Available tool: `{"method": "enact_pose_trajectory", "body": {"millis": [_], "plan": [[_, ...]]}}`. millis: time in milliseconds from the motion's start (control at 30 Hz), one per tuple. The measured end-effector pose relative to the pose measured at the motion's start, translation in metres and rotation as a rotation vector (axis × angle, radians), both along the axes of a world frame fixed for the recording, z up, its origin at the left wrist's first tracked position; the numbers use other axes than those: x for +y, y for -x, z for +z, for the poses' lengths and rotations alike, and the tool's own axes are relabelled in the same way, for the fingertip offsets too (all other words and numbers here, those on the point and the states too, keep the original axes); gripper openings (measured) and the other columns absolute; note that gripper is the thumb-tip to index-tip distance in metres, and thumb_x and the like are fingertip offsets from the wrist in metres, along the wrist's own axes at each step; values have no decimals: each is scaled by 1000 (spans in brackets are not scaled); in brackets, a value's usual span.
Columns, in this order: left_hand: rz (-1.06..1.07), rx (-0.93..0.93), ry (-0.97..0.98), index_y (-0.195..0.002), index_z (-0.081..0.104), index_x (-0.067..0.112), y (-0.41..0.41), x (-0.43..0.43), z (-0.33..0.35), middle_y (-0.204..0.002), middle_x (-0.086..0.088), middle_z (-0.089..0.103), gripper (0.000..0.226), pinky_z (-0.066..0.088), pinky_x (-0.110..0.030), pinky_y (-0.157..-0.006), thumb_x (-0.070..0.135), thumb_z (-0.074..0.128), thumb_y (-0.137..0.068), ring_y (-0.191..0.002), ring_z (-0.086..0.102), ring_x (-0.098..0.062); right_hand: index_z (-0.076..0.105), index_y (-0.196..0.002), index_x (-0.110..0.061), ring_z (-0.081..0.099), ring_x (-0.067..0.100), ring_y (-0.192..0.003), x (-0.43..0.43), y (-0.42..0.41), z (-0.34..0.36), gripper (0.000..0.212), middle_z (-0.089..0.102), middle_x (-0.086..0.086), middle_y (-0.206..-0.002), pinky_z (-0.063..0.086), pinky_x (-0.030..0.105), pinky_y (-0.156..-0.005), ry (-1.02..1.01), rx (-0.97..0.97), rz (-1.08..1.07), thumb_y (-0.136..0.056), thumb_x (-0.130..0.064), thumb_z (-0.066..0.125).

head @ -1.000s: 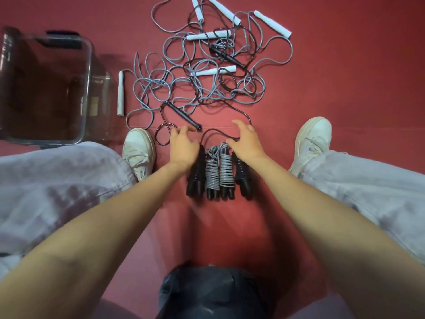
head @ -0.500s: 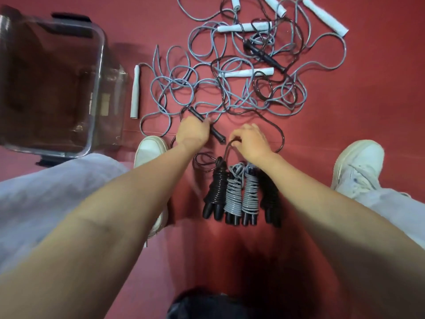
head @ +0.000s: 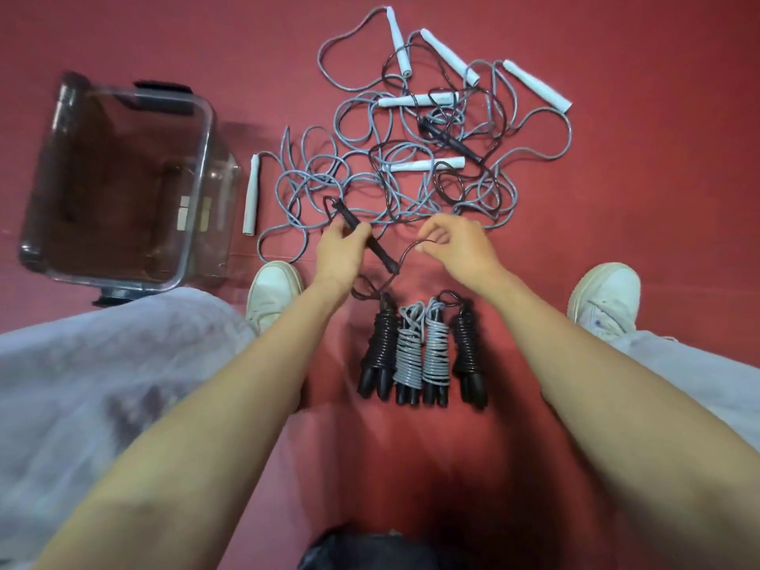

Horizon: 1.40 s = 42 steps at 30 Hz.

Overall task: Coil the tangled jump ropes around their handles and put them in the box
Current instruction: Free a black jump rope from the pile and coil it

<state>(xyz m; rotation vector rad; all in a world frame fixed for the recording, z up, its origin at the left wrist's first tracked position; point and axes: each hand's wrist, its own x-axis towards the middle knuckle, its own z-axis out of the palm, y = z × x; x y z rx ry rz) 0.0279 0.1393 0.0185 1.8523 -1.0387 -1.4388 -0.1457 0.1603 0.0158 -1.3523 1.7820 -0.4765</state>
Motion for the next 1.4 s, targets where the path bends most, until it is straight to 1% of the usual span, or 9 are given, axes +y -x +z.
{"method": "enact_pose_trajectory", "body": {"millis": [233, 367, 600, 733, 833, 933, 1033, 1100, 1400], "plan": [[-121, 419, 143, -93, 49, 19, 5, 7, 88, -75, 1, 52, 14, 52, -27, -70, 12, 41, -102, -62, 59, -7, 67, -83, -12, 52, 7, -64, 12, 14, 68, 11, 56, -5, -67, 40, 21, -64, 45, 36, 11, -77, -6, 75], [-310, 343, 139, -98, 50, 15, 9, 14, 117, -77, 0, 51, 12, 47, -20, -61, 12, 40, -103, -55, 50, -3, 64, -81, -11, 48, -9, -44, 12, 24, 109, 15, 54, -5, -61, 37, 10, -54, 174, -129, -220, -76, -4, 76], [-489, 159, 329, -97, 60, 21, 19, 20, 153, -69, 10, 48, 4, 33, -20, -56, 20, 62, -93, -55, 40, -3, 64, -79, -16, 54, -9, -52, 10, 26, 170, 15, 62, -8, -66, 39, 6, -52, 302, -356, -195, -80, -6, 74], [-282, 264, 305, -76, 48, 20, 21, 18, 152, -60, 8, 38, 23, 24, -25, -51, 22, 56, -97, -52, 29, -8, 64, -91, -11, 57, -5, -64, 14, 24, 164, 13, 62, -3, -76, 44, 8, -65, 172, -370, -49, -83, -3, 70], [-87, 402, 266, -74, 42, 19, 16, 12, 148, -61, 4, 35, 27, 25, -20, -47, 19, 53, -98, -49, 30, -7, 65, -95, -8, 61, 2, -77, 27, 26, 124, 16, 66, 0, -86, 44, 9, -73, -109, -73, 238, -84, 4, 65], [90, 332, 233, -74, 43, 18, 5, 3, 135, -62, 3, 37, 26, 27, -17, -44, 17, 51, -99, -45, 32, -6, 66, -88, -18, 59, 17, -89, 32, 34, 90, 14, 68, 3, -93, 43, 25, -83, -1, 189, 164, -88, -6, 58], [163, -15, 148, -77, 48, 12, -9, -6, 107, -65, -1, 43, 17, 34, -24, -49, 10, 55, -93, -63, 43, -19, 64, -106, -6, 55, -3, -65, 28, 41, 99, 14, 65, 5, -90, 36, 13, -64, 140, 52, -57, -93, -5, 58], [111, -61, 84, -91, 53, 8, -7, -5, 96, -72, -3, 48, 9, 40, -24, -52, 7, 62, -88, -68, 47, -20, 63, -107, -7, 56, -6, -55, 23, 40, 110, 17, 63, 1, -78, 42, 9, -61, 190, -43, -63, -89, -5, 64], [-189, 427, 131, -87, 57, 13, 25, 12, 102, -70, 0, 55, 9, 32, -18, -49, 15, 58, -96, -50, 37, -6, 60, -97, -14, 59, 3, -59, 2, 17, 124, 17, 66, 7, -79, 48, 20, -66, 212, -406, -91, -87, -3, 67]]}}
